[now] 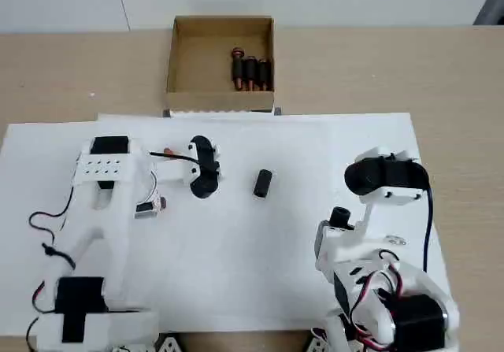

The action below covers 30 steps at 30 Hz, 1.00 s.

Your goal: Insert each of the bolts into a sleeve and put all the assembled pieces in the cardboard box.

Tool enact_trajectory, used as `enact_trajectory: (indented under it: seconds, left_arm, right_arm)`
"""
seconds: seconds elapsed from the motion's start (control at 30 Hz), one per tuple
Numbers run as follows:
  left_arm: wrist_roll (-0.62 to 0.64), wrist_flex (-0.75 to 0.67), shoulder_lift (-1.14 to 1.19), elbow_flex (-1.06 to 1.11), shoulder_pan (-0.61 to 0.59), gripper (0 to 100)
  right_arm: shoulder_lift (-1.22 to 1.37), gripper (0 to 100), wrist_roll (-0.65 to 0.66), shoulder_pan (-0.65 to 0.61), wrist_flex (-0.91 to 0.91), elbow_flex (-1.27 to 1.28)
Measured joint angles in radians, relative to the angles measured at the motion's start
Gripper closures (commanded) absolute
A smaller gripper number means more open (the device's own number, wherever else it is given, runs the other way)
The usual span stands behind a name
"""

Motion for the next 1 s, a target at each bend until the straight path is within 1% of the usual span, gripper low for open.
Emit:
enact_trajectory:
  seconds: [0.2, 0.43, 0.57, 0.8, 0.93, 1.0]
  left_arm:
    - [0.000, -0.054, 0.052, 0.000, 0.000, 91]
    - [0.000, -0.057, 0.117, -0.008, 0.000, 91]
    - [0.000, -0.057, 0.147, -0.020, 0.000, 100]
    - [0.000, -0.054, 0.153, -0.018, 0.003, 100]
    - [0.031, 0.026, 0.158, -0.121, 0.005, 100]
    - [0.055, 0.115, 0.158, -0.222, 0.014, 100]
  right_arm:
    - [0.000, 99.6, 0.000, 0.000, 0.000, 0.000]
    - [0.000, 99.6, 0.000, 0.000, 0.000, 0.000]
    - [0.000, 99.6, 0.000, 0.000, 0.000, 0.000]
    - [0.000, 99.6, 0.000, 0.000, 0.000, 0.000]
    - [0.009, 99.6, 0.000, 0.000, 0.000, -0.040]
    - [0.002, 99.6, 0.000, 0.000, 0.000, -0.075]
